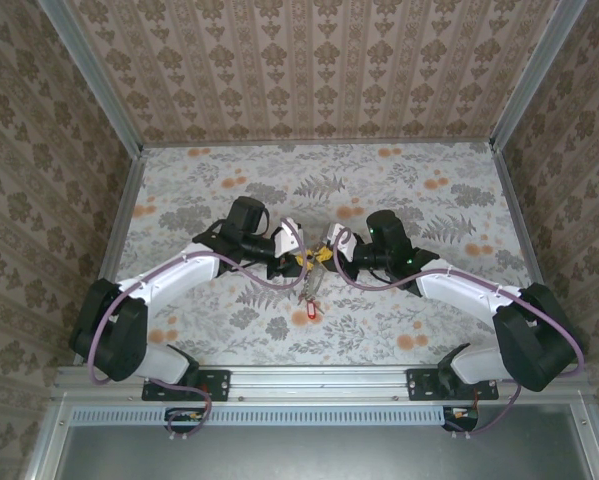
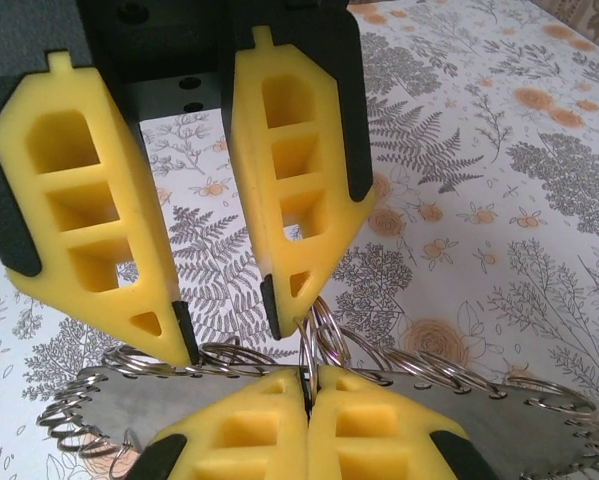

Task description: Put the keys on the keyring

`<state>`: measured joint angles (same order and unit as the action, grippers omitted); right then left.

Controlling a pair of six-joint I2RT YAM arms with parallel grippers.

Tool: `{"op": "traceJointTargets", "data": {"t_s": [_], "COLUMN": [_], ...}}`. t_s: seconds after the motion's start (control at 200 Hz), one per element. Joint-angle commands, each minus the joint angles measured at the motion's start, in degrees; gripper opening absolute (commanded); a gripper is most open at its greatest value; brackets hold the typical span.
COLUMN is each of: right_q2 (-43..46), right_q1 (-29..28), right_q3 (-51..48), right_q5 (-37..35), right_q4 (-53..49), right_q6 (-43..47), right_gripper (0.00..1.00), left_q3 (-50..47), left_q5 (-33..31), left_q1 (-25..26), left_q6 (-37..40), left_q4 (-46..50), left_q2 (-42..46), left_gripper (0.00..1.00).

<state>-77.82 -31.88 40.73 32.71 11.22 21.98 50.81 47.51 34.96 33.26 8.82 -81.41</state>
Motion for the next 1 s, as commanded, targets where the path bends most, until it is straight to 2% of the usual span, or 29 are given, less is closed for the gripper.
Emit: {"op": "traceJointTargets", "data": {"t_s": [0.0,0.27,0.465,0.635,0.995], "right_q2": [1.5,1.5,0.8,0.5,0.9], "right_q1": [-1.1,-1.2,-1.5,-1.6,-1.7], "right_q3": [1.5,1.6,2.2,2.6,2.9], "right_q5": [1.8,1.7,1.8,2.4,2.4], "right_q4": [-0.8,-1.1,-1.3,-1.2,0.0], "right_q6": [1.7,1.8,1.9,2.0,1.0], "right_gripper": [0.00,0.00,0.00,0.00,0.00], "left_q3": [2.1,1.2,2.0,2.0,3.7], "left_q5": [-1.8,-1.7,-0.3,-2.3,-2.2], "left_q1": [0.2,-0.7,-0.5,-0.2,1.5], "left_q6": [1.6,1.8,1.2,0.6,0.7], "left_q4": [0.1,0.7,0.4,0.0,0.6], "left_q2": [-0.1,1.8,0.4,0.6,-2.2], "left_gripper": [0.30,0.29,0.28,0.28,0.25]}}
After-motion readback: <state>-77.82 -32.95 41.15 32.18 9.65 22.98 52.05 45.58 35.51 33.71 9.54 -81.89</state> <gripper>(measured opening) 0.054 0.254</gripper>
